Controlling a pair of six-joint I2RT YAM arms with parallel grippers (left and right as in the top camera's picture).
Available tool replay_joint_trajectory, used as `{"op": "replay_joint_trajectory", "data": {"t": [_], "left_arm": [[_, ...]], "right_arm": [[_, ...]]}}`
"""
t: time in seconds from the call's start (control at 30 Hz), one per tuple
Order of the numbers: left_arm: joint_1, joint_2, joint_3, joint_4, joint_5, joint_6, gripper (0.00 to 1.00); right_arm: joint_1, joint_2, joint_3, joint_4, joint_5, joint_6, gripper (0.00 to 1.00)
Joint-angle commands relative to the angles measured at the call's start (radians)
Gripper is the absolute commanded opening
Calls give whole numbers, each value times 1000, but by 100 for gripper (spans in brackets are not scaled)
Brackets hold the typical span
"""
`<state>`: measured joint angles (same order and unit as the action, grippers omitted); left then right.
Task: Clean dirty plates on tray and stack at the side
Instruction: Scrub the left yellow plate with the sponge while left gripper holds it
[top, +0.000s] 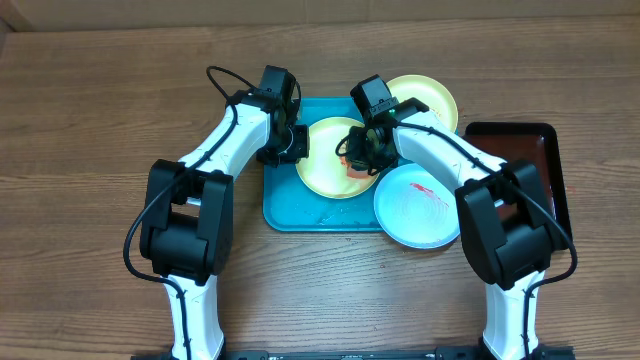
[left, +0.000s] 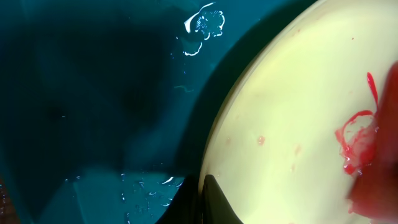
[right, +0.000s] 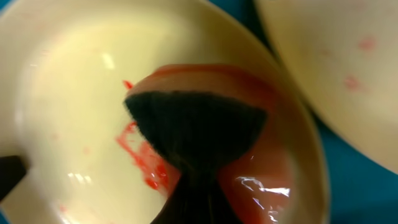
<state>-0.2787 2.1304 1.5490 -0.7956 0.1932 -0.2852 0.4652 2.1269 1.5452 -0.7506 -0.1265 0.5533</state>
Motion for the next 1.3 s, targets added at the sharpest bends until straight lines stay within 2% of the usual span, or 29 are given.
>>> {"op": "replay_joint_trajectory", "data": {"t": [0.0,0.27,0.63,0.87,1.07,1.27], "left_arm": [[0,13,-7,-1,50,-10,4],[0,13,-7,-4,52,-10,4],[0,13,-7,-5,40,-6,4],[0,13,-7,-5,39,-7,4],[8,13,-7,6,13,-7,4],[33,13,-7,-5,14,-11,4]], "right_arm": [[55,28,-2,42,-69,-9,4],[64,28,-2,97,-46,27,4],[-6,1,2,-86,-47,-30,4],[-6,-6,7,-125,59,-33,4],[-6,-6,74,-74,141,-183,4],[12,-6,69,-26,189,-267,4]]}}
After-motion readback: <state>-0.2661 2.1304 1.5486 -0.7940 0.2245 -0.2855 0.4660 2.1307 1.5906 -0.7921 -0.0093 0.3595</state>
